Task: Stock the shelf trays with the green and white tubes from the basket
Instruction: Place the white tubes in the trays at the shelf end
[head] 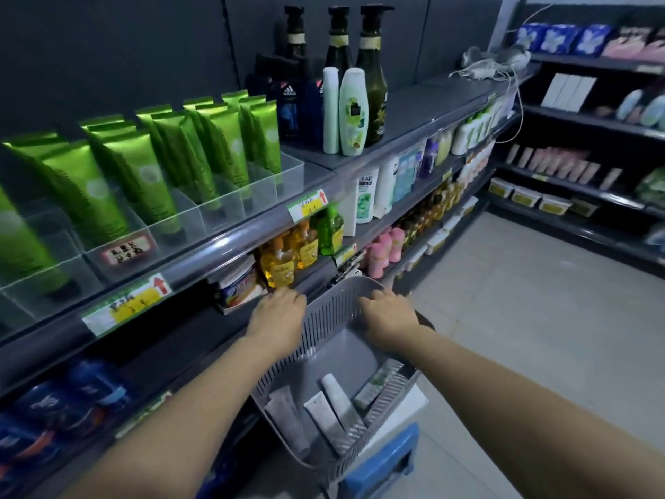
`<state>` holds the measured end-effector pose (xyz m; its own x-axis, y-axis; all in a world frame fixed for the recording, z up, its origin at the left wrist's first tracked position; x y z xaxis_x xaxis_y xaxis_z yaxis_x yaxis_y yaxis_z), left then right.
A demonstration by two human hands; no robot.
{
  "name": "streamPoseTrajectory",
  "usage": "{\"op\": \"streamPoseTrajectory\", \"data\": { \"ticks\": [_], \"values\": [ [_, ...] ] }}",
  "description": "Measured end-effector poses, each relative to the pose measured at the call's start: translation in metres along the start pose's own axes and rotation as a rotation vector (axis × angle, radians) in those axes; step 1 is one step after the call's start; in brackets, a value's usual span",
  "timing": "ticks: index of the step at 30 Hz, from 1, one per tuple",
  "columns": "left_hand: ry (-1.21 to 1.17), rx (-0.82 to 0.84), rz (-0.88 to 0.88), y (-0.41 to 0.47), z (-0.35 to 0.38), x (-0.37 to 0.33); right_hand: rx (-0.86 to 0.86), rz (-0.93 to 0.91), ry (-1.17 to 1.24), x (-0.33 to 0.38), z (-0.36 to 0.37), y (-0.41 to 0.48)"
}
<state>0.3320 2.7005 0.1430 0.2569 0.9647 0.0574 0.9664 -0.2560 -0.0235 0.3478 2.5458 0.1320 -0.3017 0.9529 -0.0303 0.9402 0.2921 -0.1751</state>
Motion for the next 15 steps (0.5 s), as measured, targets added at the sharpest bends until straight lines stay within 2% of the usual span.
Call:
{"op": "streamPoseTrajectory", "data": {
  "ticks": [6,15],
  "values": [
    [-0.06,0.199,0.002,0.021,0.074,-0.005,0.177,0.019,-0.015,-0.018,0.06,0.028],
    [-0.139,0.45,-0.046,0.021,0.173,-0.031,0.467,-0.076,-0.052,-0.038,0.158,0.055]
  ]
}}
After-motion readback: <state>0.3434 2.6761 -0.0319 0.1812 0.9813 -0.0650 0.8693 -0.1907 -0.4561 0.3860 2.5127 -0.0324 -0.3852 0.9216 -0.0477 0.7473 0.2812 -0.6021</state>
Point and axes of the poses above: each hand's wrist, its own y-axis towards the middle knuckle, its own z-axis out of the palm, x = y × z, the point moved 8 cm from there along y, towards the middle knuckle, and after that the axes turned 1 degree about z, right-handed, at the moved point
